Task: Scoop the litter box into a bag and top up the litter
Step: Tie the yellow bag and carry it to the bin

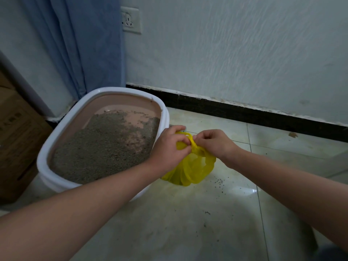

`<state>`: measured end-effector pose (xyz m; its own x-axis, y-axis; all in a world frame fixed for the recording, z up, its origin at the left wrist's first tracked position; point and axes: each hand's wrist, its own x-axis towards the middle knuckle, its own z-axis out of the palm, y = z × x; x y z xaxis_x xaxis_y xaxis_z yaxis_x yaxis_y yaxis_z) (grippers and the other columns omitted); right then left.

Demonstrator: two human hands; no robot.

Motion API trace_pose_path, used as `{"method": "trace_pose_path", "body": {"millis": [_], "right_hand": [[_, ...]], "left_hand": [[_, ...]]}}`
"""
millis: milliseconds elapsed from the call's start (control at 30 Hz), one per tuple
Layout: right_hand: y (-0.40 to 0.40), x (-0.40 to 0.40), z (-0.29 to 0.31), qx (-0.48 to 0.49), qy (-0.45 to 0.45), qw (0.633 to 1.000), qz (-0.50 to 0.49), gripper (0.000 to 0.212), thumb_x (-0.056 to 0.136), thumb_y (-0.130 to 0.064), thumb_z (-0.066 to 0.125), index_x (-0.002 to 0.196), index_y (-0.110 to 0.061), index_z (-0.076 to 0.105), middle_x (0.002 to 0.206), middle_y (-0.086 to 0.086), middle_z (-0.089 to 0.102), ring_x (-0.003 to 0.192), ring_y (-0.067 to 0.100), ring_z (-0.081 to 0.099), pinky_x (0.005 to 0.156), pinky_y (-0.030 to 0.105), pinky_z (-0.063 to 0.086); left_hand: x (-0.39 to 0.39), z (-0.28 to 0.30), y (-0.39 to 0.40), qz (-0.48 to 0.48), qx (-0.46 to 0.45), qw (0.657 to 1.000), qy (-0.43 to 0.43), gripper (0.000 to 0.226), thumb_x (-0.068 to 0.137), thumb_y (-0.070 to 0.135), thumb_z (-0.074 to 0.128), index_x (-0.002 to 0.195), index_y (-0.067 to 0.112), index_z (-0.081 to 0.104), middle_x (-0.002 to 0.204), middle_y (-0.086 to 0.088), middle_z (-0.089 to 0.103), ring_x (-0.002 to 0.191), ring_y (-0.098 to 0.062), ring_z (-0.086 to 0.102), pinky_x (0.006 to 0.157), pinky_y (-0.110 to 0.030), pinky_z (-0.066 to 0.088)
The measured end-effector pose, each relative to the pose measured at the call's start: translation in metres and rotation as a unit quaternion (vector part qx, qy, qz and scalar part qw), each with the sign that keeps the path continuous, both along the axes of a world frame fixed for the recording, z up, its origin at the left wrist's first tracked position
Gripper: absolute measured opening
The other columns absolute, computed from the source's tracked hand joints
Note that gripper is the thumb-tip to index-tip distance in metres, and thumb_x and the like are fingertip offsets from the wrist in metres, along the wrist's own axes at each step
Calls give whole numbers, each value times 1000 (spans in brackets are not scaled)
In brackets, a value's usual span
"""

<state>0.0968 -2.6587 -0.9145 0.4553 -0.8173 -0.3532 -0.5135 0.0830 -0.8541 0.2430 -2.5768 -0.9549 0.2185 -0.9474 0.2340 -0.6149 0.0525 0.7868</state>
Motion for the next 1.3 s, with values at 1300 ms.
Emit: {"method": "trace_pose_path", "body": {"millis": [1300], "right_hand": [[-18,-36,-29,-452,327,764,325,21,96,-38,49,106,-26,63,101,-5,64,96,18,55,83,32,40]], "left_hand": [[42,-25,19,-66,-23,929,-364,25,87,39,65,79,15,65,68,-4,62,62,-24,58,51,-29,38]]}}
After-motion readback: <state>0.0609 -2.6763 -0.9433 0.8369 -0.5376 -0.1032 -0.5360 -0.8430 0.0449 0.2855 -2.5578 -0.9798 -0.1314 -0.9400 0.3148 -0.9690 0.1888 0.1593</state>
